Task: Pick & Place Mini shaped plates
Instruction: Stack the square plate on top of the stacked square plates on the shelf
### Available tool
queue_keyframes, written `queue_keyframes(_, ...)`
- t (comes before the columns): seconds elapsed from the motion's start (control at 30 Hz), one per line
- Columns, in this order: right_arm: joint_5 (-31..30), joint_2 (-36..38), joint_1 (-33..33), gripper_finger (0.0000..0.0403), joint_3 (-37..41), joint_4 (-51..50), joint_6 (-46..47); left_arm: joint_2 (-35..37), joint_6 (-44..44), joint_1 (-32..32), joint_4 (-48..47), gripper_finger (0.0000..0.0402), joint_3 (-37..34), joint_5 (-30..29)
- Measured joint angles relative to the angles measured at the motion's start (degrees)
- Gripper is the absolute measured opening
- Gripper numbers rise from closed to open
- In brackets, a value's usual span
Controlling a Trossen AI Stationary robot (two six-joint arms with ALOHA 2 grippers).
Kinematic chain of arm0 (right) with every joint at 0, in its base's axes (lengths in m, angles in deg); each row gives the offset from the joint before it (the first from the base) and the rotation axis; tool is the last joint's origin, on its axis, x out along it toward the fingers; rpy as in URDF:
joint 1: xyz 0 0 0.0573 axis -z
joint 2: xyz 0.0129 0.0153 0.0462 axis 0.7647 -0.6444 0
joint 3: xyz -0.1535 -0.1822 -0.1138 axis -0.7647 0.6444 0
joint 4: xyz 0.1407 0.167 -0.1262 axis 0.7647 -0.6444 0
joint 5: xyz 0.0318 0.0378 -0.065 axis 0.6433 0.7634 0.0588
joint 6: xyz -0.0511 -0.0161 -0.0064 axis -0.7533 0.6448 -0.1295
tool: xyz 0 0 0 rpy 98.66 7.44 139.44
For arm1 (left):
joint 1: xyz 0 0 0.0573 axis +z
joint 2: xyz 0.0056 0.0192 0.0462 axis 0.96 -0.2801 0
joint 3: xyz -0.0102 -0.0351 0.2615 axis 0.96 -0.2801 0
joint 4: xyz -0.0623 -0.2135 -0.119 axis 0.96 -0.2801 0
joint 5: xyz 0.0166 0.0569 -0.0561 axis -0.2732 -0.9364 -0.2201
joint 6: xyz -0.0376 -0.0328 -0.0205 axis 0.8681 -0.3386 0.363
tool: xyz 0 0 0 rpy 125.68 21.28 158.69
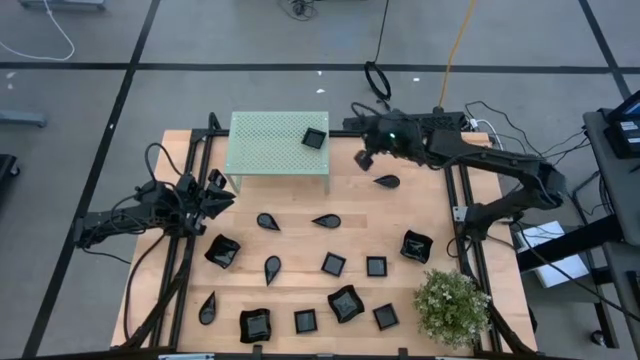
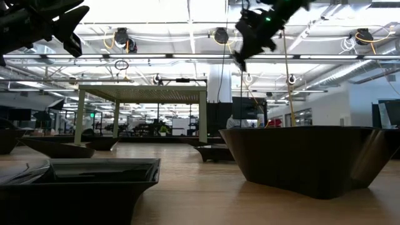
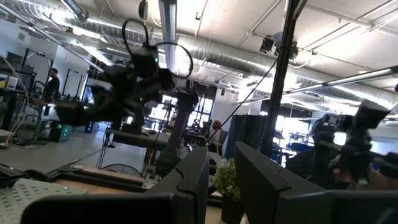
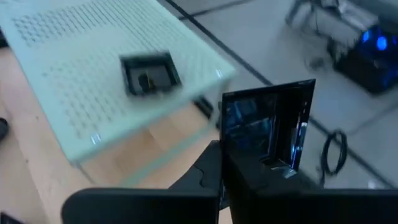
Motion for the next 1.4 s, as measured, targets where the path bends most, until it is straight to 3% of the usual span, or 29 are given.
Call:
queue_keyframes(0.27,9.91,-13.71,0.24,0.0000,-10.17,10.20,-8.32,0.00,0.00,0.00,0.01,0.0081,0.01,-0.02)
queue_keyframes(0.47,10.11,-20.31,0.48,0.0000,-10.85,22.79,-12.70,0.00,0.02,0.00,-0.01,0.0081,-0.01,0.00)
queue_keyframes(0.63,10.13,-23.32,0.63,0.0000,-10.86,22.69,-12.59,0.00,0.02,-0.02,0.00,0.0081,0.00,0.00)
queue_keyframes(1.07,8.55,-23.26,0.17,0.0000,-10.84,21.37,-1.19,0.00,0.02,0.00,-0.01,0.0081,-0.01,0.00)
queue_keyframes(1.4,8.62,-23.38,-0.85,0.0000,-10.84,17.12,-2.62,0.00,0.02,-0.01,0.01,0.0081,-0.01,0.04)
